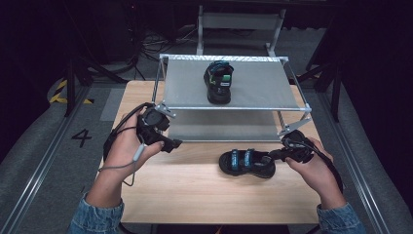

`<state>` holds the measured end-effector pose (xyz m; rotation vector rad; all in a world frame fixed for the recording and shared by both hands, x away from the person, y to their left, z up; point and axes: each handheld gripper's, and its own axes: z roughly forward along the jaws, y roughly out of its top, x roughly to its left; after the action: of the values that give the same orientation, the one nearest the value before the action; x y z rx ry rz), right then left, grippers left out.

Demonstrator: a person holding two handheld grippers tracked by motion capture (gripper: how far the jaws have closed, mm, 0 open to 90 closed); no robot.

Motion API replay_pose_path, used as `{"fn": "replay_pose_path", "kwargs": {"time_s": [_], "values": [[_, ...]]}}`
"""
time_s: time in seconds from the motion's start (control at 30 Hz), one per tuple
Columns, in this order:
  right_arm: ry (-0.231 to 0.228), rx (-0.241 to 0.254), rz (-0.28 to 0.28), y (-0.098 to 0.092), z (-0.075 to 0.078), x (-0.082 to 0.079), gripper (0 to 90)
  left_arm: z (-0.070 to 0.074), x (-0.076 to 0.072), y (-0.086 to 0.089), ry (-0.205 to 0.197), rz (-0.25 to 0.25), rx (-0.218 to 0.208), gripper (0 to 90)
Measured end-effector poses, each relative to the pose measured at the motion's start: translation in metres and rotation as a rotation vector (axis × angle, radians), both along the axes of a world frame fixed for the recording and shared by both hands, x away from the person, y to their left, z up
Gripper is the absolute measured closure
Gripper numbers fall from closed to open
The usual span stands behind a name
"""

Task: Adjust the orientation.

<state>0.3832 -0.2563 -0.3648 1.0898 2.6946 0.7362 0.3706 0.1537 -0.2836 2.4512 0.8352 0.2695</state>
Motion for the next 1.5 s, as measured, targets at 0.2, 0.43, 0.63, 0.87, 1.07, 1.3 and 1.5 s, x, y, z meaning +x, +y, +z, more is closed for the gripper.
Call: {"fn": "replay_pose_path", "kwargs": {"time_s": [0.2, 0.43, 0.63, 0.87, 1.07, 1.3, 1.5], "values": [[-0.01, 0.012, 0.014, 0.002, 0.004, -0.004, 89.3, -0.02, -0.006, 0.013, -0.002, 0.056, -0.009, 31.7], [0.017, 0.012, 0.071, 0.009, 0.011, -0.017, 89.3, -0.038, -0.005, 0.024, 0.017, 0.109, -0.023, 31.5], [0.044, 0.015, 0.135, 0.02, 0.015, -0.031, 89.2, -0.041, -0.004, 0.024, 0.02, 0.108, -0.03, 31.2], [0.077, 0.022, 0.237, 0.044, 0.015, -0.048, 89.1, -0.043, -0.002, 0.018, 0.025, 0.093, -0.022, 31.2], [0.085, 0.019, 0.313, 0.06, 0.012, -0.055, 89.0, -0.046, -0.001, 0.018, 0.048, 0.092, -0.017, 31.0], [0.113, 0.006, 0.383, 0.078, 0.004, -0.06, 88.5, -0.05, 0.001, 0.018, 0.059, 0.09, -0.018, 30.9], [0.115, -0.004, 0.39, 0.078, 0.002, -0.061, 86.7, -0.052, 0.001, 0.02, 0.075, 0.101, -0.019, 30.6]]}}
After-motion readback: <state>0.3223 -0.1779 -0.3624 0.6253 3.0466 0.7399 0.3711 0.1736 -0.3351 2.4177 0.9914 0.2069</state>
